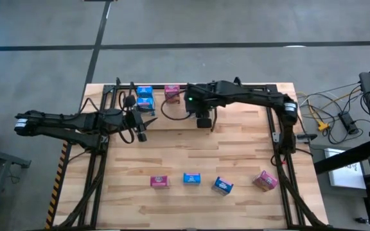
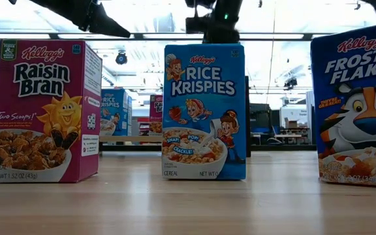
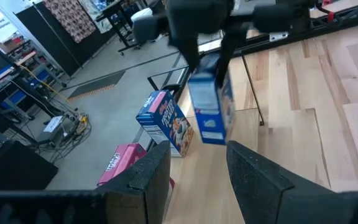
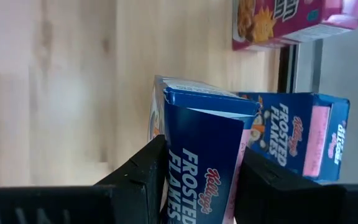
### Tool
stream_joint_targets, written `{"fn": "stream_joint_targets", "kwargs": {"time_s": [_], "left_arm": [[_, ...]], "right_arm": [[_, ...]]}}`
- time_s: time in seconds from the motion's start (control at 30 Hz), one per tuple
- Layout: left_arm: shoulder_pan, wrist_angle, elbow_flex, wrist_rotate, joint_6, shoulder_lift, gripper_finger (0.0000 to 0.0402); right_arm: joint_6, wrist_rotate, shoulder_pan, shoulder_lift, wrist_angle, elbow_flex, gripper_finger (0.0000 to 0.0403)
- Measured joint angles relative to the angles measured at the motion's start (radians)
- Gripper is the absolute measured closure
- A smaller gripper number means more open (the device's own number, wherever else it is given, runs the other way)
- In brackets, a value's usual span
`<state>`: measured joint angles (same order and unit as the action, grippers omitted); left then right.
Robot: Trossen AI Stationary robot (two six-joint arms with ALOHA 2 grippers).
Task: Stack cereal on shelf
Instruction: Put the top blue cereal box on the shelf aligned with the blue cereal box
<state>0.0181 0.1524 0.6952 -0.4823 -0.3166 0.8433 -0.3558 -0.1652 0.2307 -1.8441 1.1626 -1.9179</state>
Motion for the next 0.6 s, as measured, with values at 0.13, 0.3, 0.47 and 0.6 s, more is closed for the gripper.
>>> {"fn": "stream_joint_targets", "kwargs": {"time_s": [0.13, 0.3, 0.47, 0.6], "left_arm": [[0.0, 0.0, 0.0, 0.0, 0.0, 0.0, 0.0261], [0.0, 0.0, 0.0, 0.0, 0.0, 0.0, 0.0261], [0.0, 0.004, 0.0, 0.0, 0.0, 0.002, 0.0261], [0.0, 0.005, 0.0, 0.0, 0.001, 0.002, 0.0261]], "right_arm": [[-0.064, -0.005, 0.025, -0.049, 0.011, -0.039, 0.0275], [-0.146, 0.009, 0.063, -0.056, 0.01, -0.046, 0.0275], [-0.153, 0.051, 0.098, -0.054, 0.01, -0.044, 0.0275], [-0.153, 0.102, 0.114, -0.065, 0.007, -0.044, 0.0275]]}}
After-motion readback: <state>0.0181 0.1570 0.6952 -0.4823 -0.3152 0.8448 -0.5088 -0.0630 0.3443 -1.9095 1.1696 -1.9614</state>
